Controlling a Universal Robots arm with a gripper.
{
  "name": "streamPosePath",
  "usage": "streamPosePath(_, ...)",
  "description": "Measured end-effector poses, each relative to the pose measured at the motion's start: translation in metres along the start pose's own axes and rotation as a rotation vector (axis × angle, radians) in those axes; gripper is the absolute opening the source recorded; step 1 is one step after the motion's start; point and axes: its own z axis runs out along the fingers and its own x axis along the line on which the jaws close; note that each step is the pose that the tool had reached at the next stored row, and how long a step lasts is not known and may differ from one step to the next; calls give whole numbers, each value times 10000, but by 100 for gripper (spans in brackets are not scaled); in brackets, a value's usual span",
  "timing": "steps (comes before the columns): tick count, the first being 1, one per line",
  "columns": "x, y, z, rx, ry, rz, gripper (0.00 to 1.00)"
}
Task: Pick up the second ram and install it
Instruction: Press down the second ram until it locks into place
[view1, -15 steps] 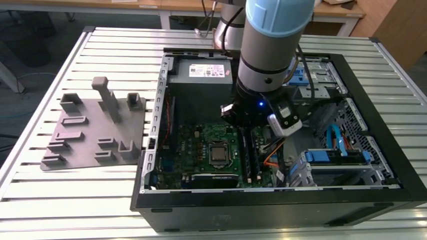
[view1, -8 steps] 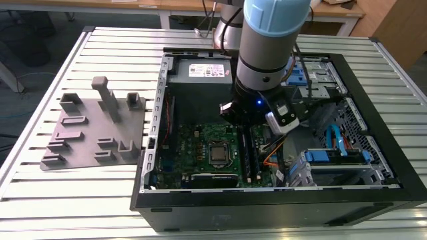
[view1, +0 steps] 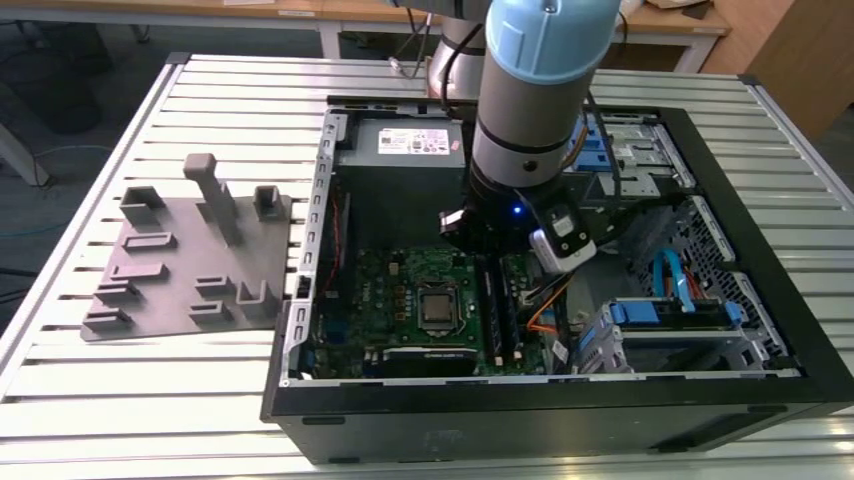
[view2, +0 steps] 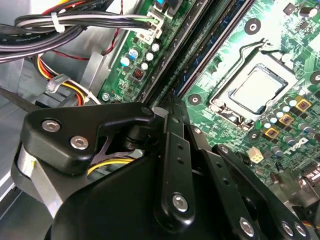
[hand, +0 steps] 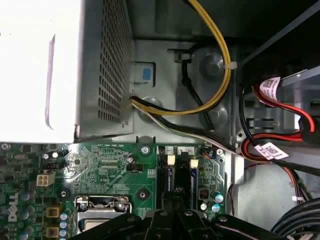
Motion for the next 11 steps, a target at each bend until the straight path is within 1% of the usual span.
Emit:
streamPosePath(5, 0, 0, 1, 3, -1, 0, 7)
streamPosePath(6, -2, 3, -16, -18, -9, 1, 7)
streamPosePath(7, -3, 6, -49, -21, -10, 1, 7)
streamPosePath(9, -6, 8, -129, 3, -2, 0, 7)
streamPosePath(10, -6, 8, -151, 1, -2, 0, 7)
streamPosePath(11, -7, -5, -157, -1, -3, 0, 7)
